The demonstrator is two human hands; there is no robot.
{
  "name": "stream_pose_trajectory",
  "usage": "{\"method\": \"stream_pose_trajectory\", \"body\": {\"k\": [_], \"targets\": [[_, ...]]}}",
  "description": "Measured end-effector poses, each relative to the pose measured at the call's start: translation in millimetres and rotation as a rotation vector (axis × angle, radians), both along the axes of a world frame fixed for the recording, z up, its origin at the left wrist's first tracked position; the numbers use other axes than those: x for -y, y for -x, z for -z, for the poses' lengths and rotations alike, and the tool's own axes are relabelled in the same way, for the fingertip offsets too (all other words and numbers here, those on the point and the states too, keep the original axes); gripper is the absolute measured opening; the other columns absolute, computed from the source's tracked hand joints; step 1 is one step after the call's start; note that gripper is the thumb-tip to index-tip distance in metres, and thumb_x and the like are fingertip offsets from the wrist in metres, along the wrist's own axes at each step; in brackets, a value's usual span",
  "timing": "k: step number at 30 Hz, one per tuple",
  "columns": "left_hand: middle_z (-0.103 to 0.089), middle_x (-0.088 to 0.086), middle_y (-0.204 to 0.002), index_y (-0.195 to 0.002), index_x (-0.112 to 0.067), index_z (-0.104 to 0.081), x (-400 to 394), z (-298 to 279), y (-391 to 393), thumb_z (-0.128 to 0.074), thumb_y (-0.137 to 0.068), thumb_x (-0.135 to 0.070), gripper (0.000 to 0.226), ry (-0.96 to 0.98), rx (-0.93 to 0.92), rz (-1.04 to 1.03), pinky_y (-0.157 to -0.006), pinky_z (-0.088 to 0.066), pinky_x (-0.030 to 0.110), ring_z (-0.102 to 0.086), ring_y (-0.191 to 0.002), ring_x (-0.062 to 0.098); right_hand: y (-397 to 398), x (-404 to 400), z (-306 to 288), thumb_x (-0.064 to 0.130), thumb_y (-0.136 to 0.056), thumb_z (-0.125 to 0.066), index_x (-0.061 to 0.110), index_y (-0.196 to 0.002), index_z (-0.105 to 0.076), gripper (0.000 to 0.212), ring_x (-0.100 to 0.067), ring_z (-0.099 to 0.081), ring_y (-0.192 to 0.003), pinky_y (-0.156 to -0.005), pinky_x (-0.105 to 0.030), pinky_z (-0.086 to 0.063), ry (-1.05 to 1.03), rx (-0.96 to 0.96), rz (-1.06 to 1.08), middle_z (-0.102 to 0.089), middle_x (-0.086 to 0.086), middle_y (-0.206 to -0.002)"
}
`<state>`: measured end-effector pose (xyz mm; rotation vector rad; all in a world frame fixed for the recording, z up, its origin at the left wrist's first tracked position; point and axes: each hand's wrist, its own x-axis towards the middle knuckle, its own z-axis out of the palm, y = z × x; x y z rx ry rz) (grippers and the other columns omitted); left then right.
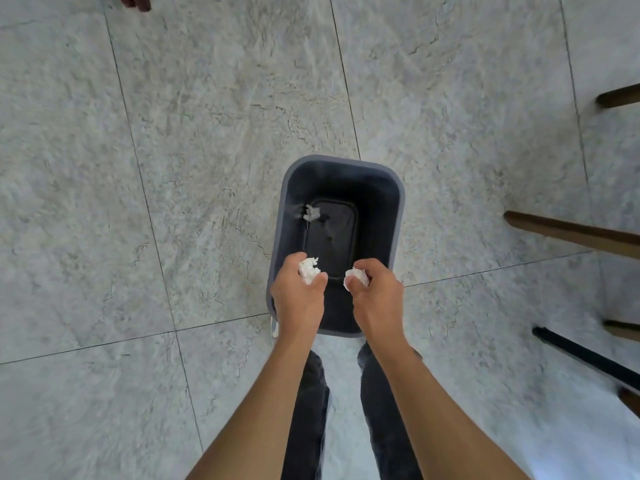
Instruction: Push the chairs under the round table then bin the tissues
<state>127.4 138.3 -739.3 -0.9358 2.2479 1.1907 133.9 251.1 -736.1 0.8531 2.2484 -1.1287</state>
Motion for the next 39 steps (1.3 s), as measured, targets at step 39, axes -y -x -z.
{"method": "stream_pose_trajectory", "body": {"k": [39], "targets": [[-0.050, 0.009, -0.134, -0.141, -0.017, -0.047, -2.9, 39.5, 14.4, -0.066, -0.093, -0.024, 0.052, 0.074, 0.114, 0.187, -0.083, -0.041, 0.027, -0.054, -0.119, 0.025, 16.0, 24.4, 41.1, 0.014, -0.096, -0.058, 0.007, -0.125, -0.058, 0.029, -0.026, -0.065, -0.096, -0.074, -0.026, -0.044, -0.013, 0.059, 0.070, -0.066, -0.012, -0.112]]}}
